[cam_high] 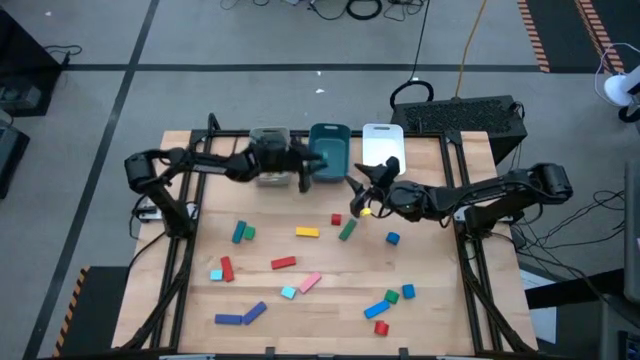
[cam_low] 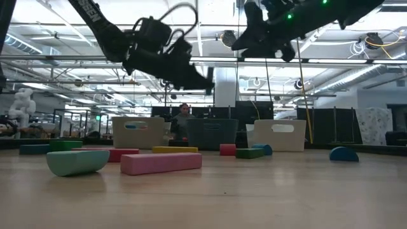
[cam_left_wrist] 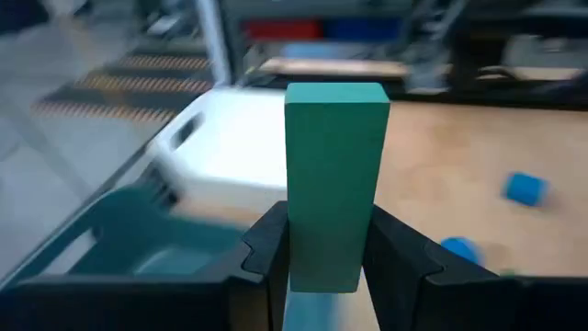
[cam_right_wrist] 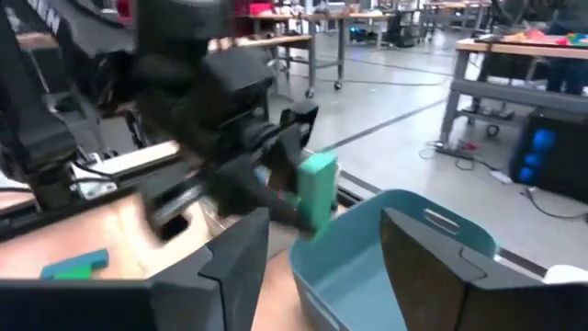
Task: Sort blocks by size
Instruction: Put the right green rectangle block into the blue bin
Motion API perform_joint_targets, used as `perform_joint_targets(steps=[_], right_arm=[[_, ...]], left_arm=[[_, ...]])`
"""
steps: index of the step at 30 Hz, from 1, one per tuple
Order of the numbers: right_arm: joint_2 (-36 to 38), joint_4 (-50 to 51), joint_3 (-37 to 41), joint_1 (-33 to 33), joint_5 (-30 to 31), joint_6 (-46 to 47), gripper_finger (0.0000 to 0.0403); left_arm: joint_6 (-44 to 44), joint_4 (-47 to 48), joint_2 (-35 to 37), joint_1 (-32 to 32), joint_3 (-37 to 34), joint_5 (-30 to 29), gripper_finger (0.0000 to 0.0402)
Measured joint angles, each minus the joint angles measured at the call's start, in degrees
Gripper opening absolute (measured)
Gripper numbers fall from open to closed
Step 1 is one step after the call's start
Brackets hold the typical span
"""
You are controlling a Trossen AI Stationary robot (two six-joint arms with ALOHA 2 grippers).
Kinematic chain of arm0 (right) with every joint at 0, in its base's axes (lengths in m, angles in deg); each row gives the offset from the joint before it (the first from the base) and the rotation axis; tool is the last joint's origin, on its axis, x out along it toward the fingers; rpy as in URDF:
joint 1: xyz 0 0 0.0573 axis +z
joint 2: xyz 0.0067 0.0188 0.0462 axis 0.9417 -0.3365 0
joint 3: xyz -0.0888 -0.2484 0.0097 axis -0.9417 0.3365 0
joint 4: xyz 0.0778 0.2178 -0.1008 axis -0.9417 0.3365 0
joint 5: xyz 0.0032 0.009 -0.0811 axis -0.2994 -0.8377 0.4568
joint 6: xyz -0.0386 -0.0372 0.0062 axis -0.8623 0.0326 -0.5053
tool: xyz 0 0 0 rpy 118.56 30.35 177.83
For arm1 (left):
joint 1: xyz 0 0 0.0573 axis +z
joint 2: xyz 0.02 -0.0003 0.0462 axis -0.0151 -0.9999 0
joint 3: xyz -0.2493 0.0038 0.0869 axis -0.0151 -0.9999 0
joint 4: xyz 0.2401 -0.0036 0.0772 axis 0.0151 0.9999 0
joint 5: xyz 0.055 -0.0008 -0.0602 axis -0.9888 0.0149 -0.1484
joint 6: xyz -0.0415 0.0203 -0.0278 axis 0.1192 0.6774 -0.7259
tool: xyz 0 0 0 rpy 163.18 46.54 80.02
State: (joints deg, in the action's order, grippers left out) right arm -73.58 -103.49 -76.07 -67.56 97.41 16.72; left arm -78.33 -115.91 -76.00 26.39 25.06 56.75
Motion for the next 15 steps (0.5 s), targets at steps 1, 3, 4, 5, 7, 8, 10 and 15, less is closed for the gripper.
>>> perform_joint_targets(steps=[1, 3, 4, 5, 7, 8, 10, 15], right_arm=[[0.38, 0.6, 0.0, 0.06, -0.02, 0.13, 0.0196], [0.58, 0.34, 0.0, 0.34, -0.14, 0.18, 0.0197], [0.6, 0.25, 0.0, 0.34, -0.14, 0.19, 0.0197], [0.6, 0.28, 0.0, 0.34, -0.18, 0.19, 0.0197], [0.6, 0.4, 0.0, 0.34, -0.29, 0.88, 0.0196], [0.6, 0.4, 0.0, 0.3, -0.3, 1.0, 0.0195], [0.6, 0.45, 0.0, 0.1, -0.31, 1.02, 0.0193], [0.6, 1.08, 0.0, -0.12, -0.31, 1.05, 0.0192]], left_arm=[[-0.82, 2.15, 0.0, 1.59, 0.8, -0.06, 0.0109], [-0.99, 7.3, 0.0, 4.15, 2.51, -1.05, 0.0109], [-0.99, 9.88, 0.0, 5.15, 3.41, -1.89, 0.0109], [-0.98, 12.2, 0.0, 5.96, 4.29, -2.77, 0.0109], [-0.73, 16.02, 0.0, 7.06, 6.42, -4.06, 0.0109], [-0.53, 17.6, -0.21, 7.41, 7.7, -4.36, 0.0109], [-0.5, 19.87, -1.16, 7.62, 10.16, -4.41, 0.0109], [2.72, 29.08, -6.47, 7.1, 17.9, -4.43, 0.0109]])
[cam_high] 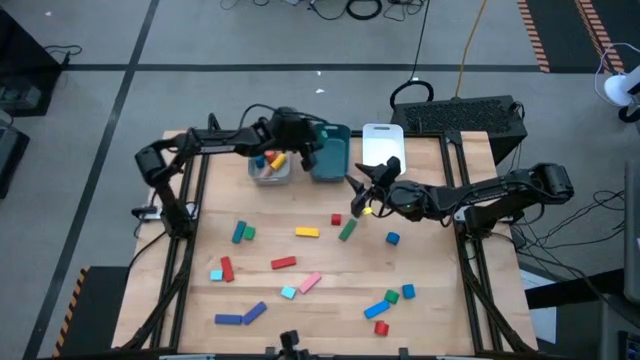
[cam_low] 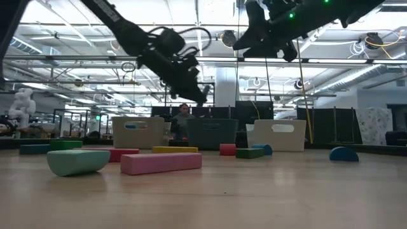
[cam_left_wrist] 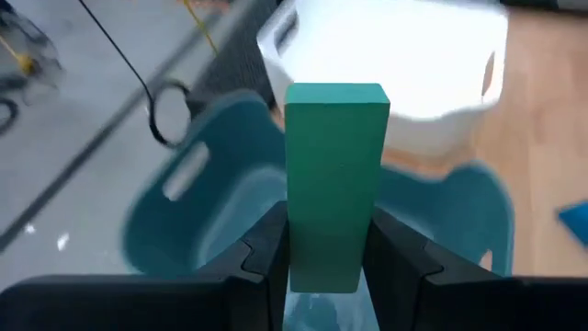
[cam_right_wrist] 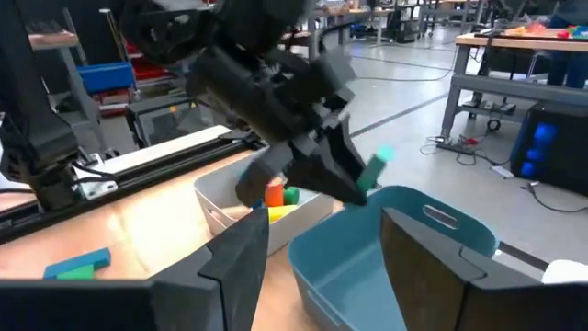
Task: Sort blocks by size
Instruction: Put the right green rectangle block into the blue bin
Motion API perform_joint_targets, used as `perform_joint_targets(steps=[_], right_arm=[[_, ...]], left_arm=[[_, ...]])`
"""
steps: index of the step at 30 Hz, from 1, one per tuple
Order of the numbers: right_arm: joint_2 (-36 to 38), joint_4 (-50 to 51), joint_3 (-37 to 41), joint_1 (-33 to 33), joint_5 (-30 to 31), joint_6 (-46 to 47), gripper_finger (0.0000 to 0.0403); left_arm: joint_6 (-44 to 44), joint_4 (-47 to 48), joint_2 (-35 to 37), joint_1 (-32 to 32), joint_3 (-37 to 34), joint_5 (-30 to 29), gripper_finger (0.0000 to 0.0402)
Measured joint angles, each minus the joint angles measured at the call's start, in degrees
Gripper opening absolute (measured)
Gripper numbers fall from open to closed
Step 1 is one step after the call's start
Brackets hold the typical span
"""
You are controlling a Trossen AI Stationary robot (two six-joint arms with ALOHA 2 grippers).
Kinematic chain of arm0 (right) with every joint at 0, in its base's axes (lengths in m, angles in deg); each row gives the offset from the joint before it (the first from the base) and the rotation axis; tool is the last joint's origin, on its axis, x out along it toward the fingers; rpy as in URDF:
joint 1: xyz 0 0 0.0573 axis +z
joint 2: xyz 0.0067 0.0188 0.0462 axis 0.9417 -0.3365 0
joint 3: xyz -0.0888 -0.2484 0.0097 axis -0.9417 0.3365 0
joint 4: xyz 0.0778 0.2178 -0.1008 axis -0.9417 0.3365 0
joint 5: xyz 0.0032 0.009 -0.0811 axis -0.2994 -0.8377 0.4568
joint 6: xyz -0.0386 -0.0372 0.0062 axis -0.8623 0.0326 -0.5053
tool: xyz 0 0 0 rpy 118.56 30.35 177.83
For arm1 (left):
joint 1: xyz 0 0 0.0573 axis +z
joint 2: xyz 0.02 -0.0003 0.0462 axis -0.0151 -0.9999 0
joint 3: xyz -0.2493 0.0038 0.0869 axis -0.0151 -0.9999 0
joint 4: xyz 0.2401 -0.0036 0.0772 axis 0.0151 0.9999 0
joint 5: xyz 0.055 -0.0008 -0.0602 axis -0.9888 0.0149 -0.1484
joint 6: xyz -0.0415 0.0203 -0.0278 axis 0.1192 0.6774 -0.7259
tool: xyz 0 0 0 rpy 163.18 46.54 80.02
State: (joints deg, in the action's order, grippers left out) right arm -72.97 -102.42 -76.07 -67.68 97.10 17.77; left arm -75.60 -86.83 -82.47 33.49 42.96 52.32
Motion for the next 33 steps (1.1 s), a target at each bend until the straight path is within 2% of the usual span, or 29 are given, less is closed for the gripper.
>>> perform_joint_targets(steps=[7, 12, 20, 26, 33], right_arm=[[0.0, 7.04, 0.02, 0.02, -0.01, 2.51, 0.0192], [0.0, 8.21, 0.02, 0.0, 0.01, 2.93, 0.0192], [0.0, 10.82, 0.02, 0.0, -0.36, 3.78, 0.0192], [0.0, 16.55, 0.02, 0.02, -4.68, 6.37, 0.0192], [0.0, 22.63, 0.02, 0.02, -9.78, 7.66, 0.0192]], left_arm=[[1.27, 11.32, -8.51, -0.07, 9.27, -0.02, 0.0109], [2.49, 18.51, -13.07, -0.12, 15.01, 0.0, 0.0109], [2.97, 24.9, -18.75, -0.18, 22.93, -0.12, 0.0109], [4.49, 26.39, -20.13, -0.18, 24.08, -0.66, 0.0114], [7.87, 26.22, -19.68, -0.41, 24.08, -1.2, 0.0147]])
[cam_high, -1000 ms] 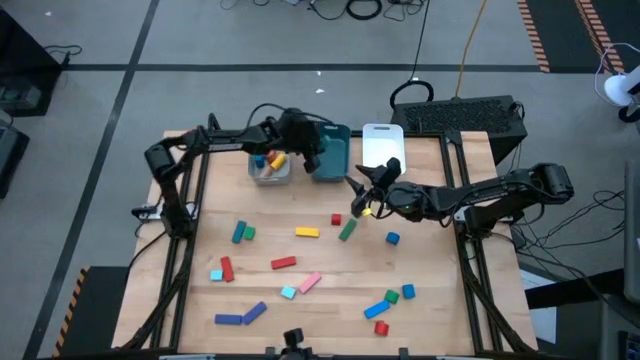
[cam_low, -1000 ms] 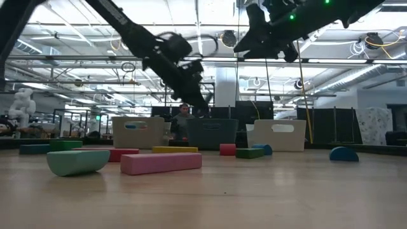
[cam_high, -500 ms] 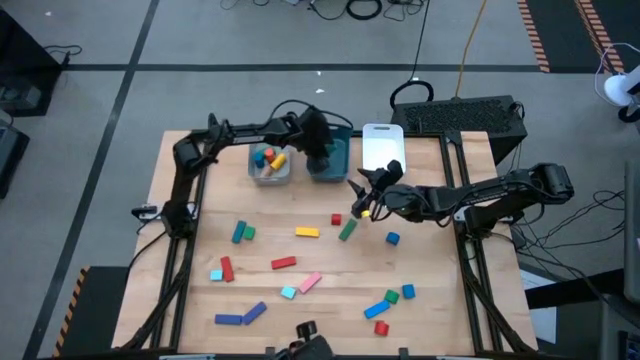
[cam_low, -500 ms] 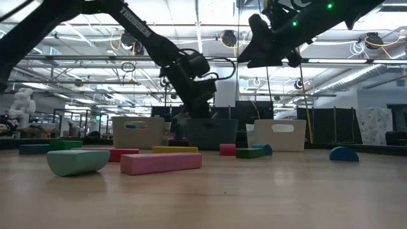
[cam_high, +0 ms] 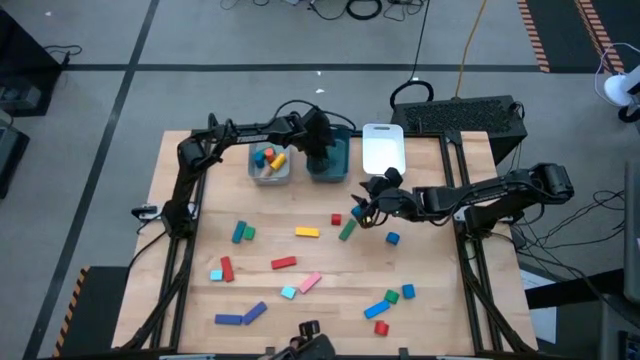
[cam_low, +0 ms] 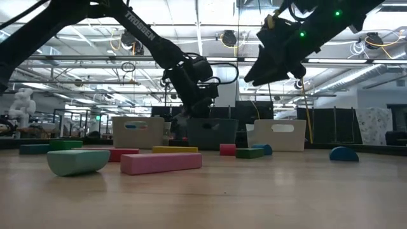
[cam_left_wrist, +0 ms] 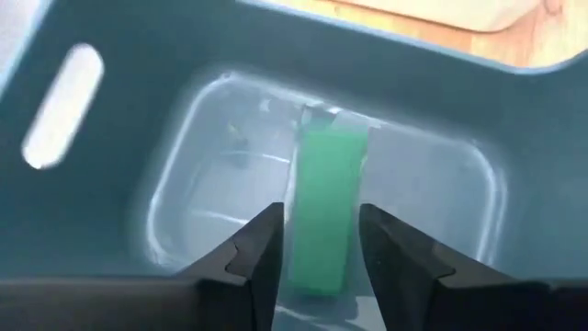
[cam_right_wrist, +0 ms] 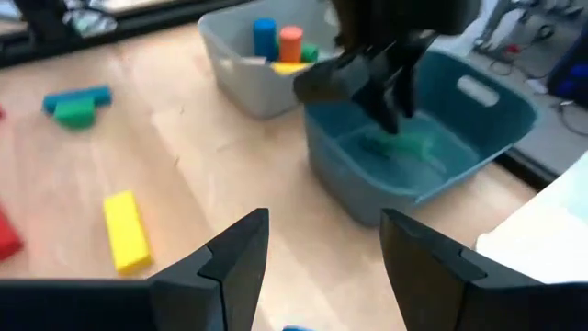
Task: Sort blocks by size
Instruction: Put the right green rectangle block into the blue bin, then put the green rectangle block into the blue bin
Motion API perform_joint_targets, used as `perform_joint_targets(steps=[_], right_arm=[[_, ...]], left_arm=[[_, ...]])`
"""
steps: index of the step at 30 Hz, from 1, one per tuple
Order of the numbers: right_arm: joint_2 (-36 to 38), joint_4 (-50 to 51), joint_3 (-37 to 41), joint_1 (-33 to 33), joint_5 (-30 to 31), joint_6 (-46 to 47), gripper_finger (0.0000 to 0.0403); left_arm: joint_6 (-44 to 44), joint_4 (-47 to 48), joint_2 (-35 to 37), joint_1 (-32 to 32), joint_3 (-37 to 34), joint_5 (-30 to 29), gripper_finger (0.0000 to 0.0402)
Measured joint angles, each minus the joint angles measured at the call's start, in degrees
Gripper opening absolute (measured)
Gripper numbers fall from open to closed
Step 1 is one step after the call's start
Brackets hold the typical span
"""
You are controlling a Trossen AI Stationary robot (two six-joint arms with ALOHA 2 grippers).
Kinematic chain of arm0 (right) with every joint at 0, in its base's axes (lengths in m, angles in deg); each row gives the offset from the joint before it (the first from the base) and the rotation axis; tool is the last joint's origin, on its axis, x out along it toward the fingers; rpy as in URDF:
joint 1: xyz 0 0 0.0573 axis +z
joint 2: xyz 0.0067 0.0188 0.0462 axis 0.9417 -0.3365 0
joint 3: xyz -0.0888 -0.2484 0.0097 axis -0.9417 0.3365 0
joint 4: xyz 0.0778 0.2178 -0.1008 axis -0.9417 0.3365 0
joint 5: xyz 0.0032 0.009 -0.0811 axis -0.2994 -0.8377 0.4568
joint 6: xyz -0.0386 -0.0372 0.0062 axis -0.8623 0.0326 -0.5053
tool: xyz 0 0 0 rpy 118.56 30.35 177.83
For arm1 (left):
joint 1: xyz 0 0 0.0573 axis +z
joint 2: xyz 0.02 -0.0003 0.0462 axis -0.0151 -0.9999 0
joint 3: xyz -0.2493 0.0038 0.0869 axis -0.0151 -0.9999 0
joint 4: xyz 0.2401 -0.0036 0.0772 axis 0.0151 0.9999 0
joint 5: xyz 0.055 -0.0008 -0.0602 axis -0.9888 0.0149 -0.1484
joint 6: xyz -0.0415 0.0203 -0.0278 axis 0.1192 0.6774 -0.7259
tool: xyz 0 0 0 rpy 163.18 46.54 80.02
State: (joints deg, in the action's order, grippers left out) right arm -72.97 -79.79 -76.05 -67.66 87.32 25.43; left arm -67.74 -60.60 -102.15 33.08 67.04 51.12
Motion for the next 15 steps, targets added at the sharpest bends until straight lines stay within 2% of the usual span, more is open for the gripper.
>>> perform_joint_targets(steps=[6, 12, 15], right_arm=[[-0.02, 3.08, 0.0, 0.0, -2.84, -3.09, 0.0192], [-0.06, 3.65, 0.0, -0.49, -13.27, -11.42, 0.0192], [-1.23, 3.87, 0.02, -0.98, -17.3, -16.57, 0.0192]], left_arm=[[3.01, 0.14, 0.38, -0.52, 0.0, -1.5, 0.0156], [5.55, 4.8, 4.17, -1.41, 0.0, -3.69, 0.0157], [5.83, 6.31, 7.17, -1.54, -0.44, -1.06, 0.0158]])
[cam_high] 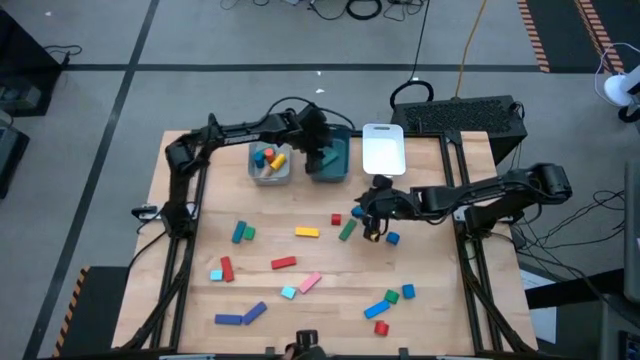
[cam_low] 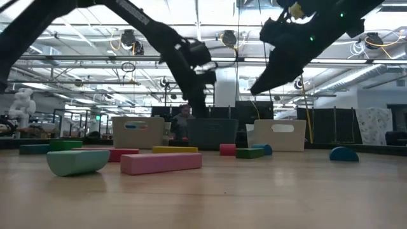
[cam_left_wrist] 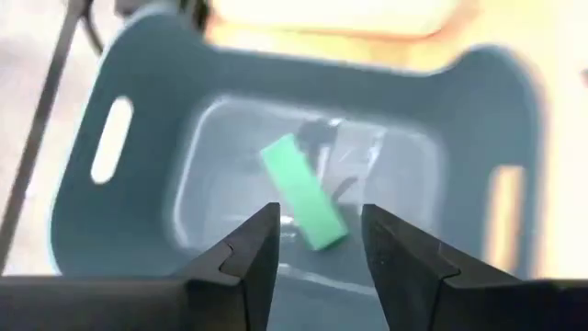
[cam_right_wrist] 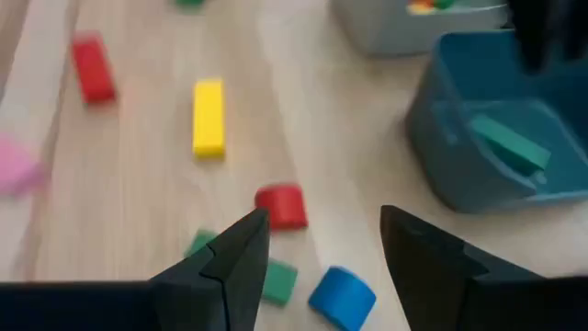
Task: Sort blocks by size
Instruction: Put the green rectangle block into the blue bin
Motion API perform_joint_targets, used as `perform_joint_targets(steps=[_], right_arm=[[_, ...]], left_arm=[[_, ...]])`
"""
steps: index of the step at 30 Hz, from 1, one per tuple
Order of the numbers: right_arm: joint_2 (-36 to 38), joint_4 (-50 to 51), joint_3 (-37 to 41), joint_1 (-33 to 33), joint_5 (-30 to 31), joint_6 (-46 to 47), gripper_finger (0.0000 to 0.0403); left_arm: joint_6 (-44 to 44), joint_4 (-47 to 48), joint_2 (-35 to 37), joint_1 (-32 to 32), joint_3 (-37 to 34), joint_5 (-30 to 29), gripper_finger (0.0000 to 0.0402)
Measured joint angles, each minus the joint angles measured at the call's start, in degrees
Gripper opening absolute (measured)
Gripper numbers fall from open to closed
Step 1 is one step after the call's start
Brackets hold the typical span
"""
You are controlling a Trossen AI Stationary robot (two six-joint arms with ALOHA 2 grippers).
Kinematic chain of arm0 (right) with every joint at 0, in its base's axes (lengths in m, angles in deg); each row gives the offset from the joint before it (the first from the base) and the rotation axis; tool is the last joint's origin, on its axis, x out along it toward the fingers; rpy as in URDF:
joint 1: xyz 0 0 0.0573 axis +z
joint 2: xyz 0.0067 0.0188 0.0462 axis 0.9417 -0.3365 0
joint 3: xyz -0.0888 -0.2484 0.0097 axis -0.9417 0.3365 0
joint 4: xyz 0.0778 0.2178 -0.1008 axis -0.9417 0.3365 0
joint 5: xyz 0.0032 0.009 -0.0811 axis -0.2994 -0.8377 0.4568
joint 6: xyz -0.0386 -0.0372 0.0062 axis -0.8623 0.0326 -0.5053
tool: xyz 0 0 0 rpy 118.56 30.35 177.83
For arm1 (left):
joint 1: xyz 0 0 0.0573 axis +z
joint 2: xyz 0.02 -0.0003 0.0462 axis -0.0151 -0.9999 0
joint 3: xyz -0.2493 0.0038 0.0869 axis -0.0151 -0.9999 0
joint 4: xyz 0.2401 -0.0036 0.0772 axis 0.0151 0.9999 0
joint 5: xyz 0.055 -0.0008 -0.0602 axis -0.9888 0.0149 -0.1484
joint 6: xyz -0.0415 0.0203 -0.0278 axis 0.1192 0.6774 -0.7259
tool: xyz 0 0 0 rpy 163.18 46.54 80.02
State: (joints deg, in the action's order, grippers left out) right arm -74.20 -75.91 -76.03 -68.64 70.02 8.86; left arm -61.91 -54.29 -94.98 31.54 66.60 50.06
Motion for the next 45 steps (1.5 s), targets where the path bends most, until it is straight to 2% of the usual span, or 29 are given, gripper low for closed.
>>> perform_joint_targets(steps=[6, 9, 17, 25, 31, 38, 42, 45], right_arm=[[-5.45, -0.24, 0.02, -1.14, -6.13, -9.14, 0.0192], [-8.15, -0.8, 0.02, -2.04, -7.21, -11.75, 0.0192], [-11.82, -2.24, 0.02, -4.44, -12.66, -15.74, 0.0192], [-12.91, -3.18, -0.02, -5.96, -16.61, -18.9, 0.0192], [-17.34, -2.41, -1.27, -6.15, -17.14, -20.44, 0.0192], [-23.68, 1.96, -5.96, -6.13, -18.54, -22.35, 0.0192], [-24.52, 4.84, -7.54, -6.16, -19.45, -21.43, 0.019], [-24.03, 4.97, -7.65, -6.13, -19.48, -18.98, 0.0174]], left_arm=[[0.59, -0.04, 7.54, 0.03, -4.98, 11.36, 0.0157], [0.17, -0.96, 11.3, -0.93, -8.69, 13.03, 0.0157], [-2.69, -8.21, 19.92, -5.97, -21.94, 13.43, 0.0157], [-9.1, -19.6, 21.93, -11.45, -32.9, 13.02, 0.0157], [-11.45, -24.87, 21.79, -15.88, -36.81, 9.57, 0.0157], [-11.44, -26.34, 21.75, -20.76, -36.93, 5.65, 0.0157], [-11.45, -28.11, 21.67, -22.81, -36.86, 5.52, 0.0157], [-11.46, -28.97, 21.4, -23.85, -36.86, 5.49, 0.0157]])
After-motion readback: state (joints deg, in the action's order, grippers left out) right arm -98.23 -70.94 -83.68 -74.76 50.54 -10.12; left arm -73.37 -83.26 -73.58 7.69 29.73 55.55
